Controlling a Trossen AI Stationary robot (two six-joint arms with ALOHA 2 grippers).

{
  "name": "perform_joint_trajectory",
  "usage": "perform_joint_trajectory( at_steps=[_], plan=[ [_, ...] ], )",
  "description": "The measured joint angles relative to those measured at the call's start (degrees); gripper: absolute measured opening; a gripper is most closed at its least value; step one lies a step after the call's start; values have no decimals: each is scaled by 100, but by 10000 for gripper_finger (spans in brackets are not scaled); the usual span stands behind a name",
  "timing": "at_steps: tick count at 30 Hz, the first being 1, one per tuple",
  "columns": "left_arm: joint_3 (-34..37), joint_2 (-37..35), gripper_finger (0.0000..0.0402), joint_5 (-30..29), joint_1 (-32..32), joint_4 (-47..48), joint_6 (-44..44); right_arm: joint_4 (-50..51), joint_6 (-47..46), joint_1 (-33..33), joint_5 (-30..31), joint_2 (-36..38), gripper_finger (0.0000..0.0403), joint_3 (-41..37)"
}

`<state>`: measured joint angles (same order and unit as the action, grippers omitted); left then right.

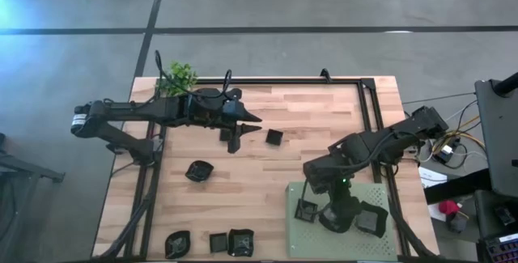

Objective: Pick & Place Mini shaped plates
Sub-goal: Stack the leaf-shaped plate on the leaf-shaped plate on the shelf, then stack the distorted square plate on the stacked distorted square plates on the shelf

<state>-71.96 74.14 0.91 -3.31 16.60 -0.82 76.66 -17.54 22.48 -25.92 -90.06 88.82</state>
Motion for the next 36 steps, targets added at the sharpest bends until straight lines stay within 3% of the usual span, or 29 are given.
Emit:
perform_joint_trajectory(
  at_steps=[6, 11, 15, 20, 27, 36],
  plan=[
    [0, -21, 101, -9, 0, 0, -5, 11, -23, 0, 12, 0, 83, 0],
    [0, -21, 101, -25, 0, 7, -5, 40, -179, 0, 12, 0, 88, 28],
    [-2, -25, 101, -101, -14, 169, 106, 118, -258, -36, 39, 9, 70, 145],
    [0, -25, 101, -210, -52, 646, 227, 106, -567, -209, 213, 31, 18, 339],
    [0, -25, 101, -797, -99, 1675, 543, 105, -501, -542, 1348, 274, 9, 696],
    [4, -25, 101, -2250, -233, 3159, 2252, 71, -498, -1134, 3185, 766, 8, 1116]
  ],
)
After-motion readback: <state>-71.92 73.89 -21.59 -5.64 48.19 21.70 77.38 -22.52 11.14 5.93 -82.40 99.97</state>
